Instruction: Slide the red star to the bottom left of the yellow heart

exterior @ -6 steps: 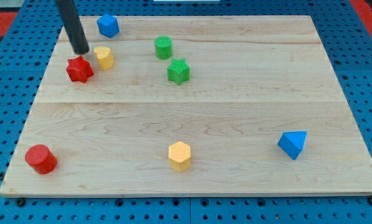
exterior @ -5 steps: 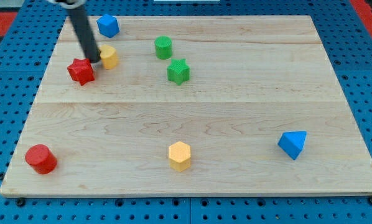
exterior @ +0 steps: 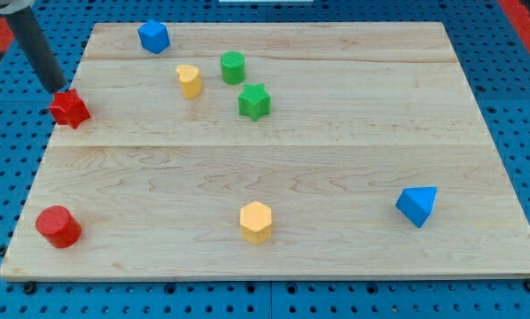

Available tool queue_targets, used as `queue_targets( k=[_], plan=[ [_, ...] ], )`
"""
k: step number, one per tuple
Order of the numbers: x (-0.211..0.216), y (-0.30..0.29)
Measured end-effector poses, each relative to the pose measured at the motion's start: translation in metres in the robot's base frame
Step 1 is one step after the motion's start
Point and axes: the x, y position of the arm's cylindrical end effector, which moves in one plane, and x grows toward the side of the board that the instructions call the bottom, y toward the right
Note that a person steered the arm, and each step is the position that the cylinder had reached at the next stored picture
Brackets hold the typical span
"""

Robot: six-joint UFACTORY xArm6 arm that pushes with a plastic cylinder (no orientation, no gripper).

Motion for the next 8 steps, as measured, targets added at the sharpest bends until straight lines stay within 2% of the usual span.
queue_targets(
  k=[1, 3, 4, 5, 6, 7, 8],
  plan=[
    [0.049, 0.02],
    [0.11, 0.068],
    [0.071, 0.1],
    [0.074, 0.146],
    [0.075, 0.137],
    [0.068, 0.032],
    [-0.007, 0.015]
  ],
)
